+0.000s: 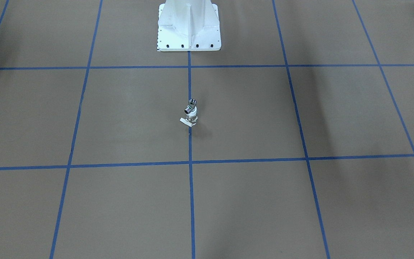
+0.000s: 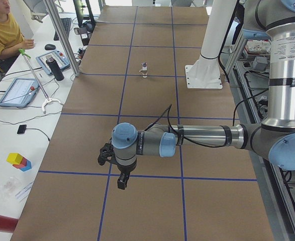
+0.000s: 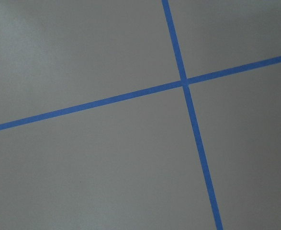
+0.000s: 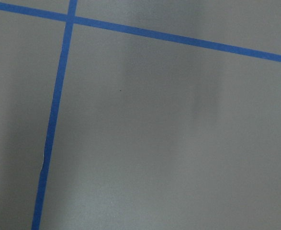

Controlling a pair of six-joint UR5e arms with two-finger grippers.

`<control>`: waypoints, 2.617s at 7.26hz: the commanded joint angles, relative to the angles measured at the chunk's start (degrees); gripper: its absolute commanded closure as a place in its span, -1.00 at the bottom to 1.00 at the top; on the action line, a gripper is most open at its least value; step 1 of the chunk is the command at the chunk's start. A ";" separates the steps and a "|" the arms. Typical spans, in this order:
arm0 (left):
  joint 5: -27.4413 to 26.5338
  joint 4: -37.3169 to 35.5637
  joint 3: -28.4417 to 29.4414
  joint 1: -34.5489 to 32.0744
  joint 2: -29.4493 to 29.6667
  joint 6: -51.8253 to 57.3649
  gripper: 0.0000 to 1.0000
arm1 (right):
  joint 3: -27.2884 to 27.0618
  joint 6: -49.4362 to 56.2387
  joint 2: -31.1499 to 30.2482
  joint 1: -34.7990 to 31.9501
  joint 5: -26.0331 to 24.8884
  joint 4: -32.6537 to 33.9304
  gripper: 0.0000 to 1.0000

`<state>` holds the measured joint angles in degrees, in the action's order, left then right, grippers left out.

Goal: Assemble PPR valve and pipe with both arms

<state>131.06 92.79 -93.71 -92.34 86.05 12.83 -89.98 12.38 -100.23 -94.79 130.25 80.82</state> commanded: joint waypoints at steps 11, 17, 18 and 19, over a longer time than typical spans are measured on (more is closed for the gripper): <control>0.08 0.11 -0.07 -0.03 -0.79 0.00 -1.00 | 0.33 -5.17 2.15 0.04 0.44 4.35 -1.00; 0.08 0.03 -0.07 -0.03 -0.88 0.00 -1.00 | 1.30 -5.09 2.06 0.04 0.09 4.35 -1.00; 0.08 0.03 -0.07 -0.03 -0.88 0.00 -1.00 | 1.82 -5.09 1.89 0.13 0.17 4.26 -1.00; 0.08 0.03 -0.07 -0.03 -0.97 0.00 -1.00 | 2.00 -5.17 1.88 0.04 0.18 4.35 -1.00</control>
<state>131.13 92.81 -93.78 -92.37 85.14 12.83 -88.30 7.27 -98.29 -94.70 130.43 85.13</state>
